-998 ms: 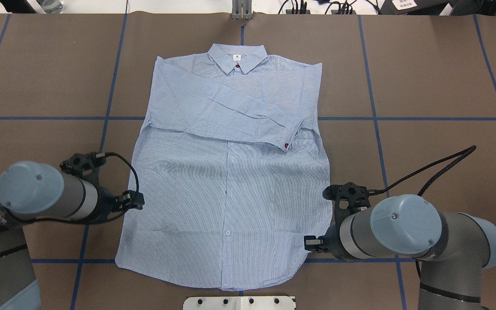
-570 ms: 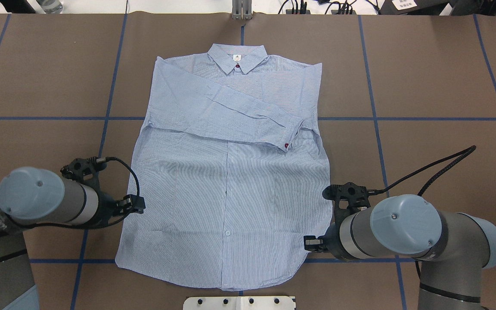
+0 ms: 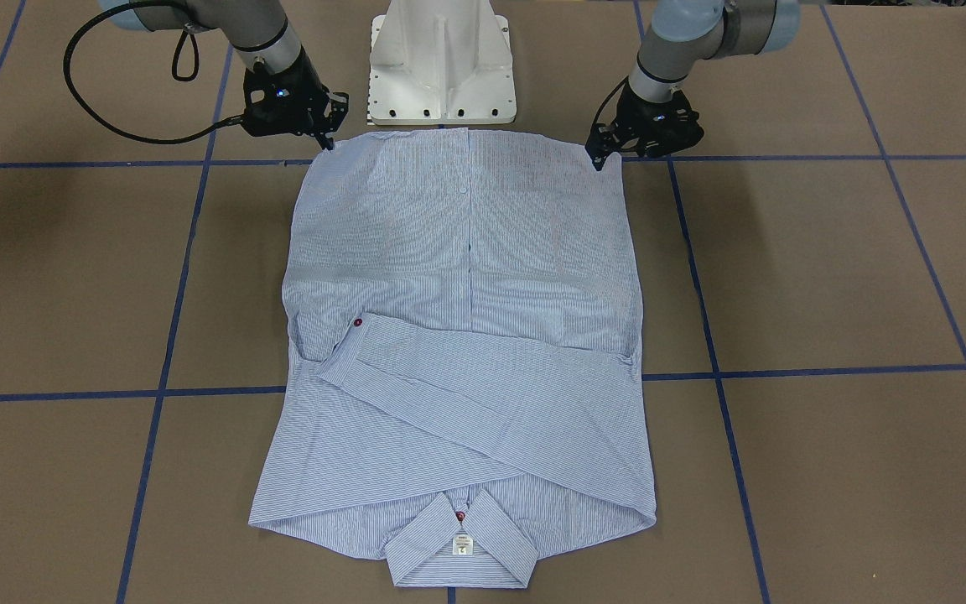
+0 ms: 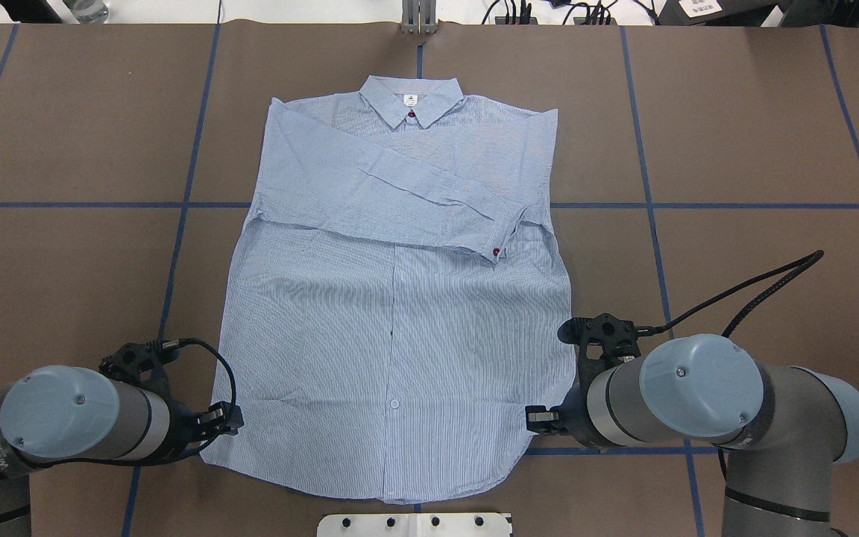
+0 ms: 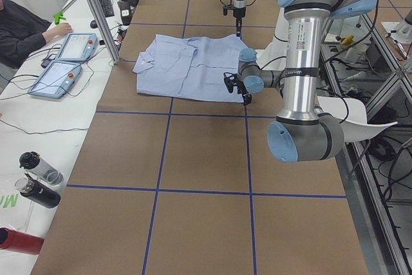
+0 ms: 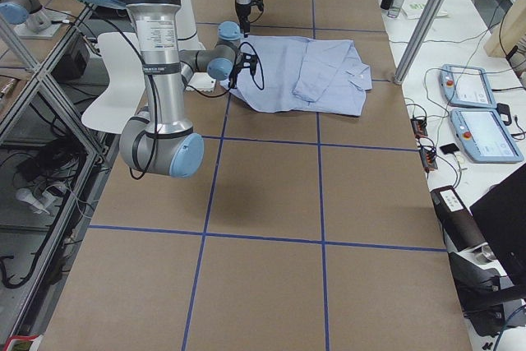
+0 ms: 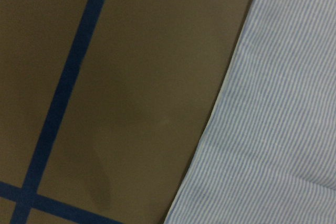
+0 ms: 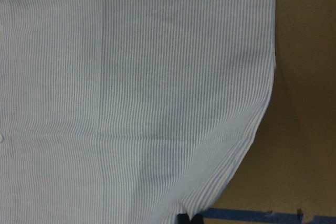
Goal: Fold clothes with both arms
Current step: 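Lower both grippers to the two hem corners nearest the robot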
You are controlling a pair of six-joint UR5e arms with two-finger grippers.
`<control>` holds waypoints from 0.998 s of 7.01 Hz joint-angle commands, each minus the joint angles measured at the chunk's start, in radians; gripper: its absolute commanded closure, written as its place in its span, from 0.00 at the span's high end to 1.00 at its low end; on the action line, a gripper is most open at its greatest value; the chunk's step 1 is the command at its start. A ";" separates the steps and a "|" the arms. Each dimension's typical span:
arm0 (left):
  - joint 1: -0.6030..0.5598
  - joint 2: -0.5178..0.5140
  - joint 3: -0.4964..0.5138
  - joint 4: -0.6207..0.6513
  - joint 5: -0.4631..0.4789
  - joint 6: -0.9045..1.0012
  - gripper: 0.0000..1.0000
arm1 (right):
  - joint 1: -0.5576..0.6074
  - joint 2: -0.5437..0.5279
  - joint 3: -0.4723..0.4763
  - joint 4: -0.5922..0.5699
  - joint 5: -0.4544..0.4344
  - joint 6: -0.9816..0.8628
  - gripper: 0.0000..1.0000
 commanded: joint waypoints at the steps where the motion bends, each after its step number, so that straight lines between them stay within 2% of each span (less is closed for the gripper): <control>1: 0.015 -0.003 0.008 0.004 -0.001 0.000 0.75 | 0.009 0.000 -0.002 -0.001 0.005 -0.002 0.00; 3: 0.018 -0.004 0.009 0.006 -0.001 -0.002 0.62 | 0.015 0.000 -0.001 -0.001 0.009 -0.003 0.00; 4: 0.016 -0.003 0.009 0.006 -0.001 -0.002 0.52 | 0.016 0.000 -0.001 -0.001 0.009 -0.003 0.00; 5: 0.018 -0.004 0.008 0.006 -0.001 -0.003 0.41 | 0.018 -0.001 -0.002 -0.001 0.009 -0.003 0.00; 7: 0.016 -0.004 0.006 0.006 -0.001 -0.003 0.10 | 0.025 -0.001 -0.002 -0.003 0.011 -0.008 0.00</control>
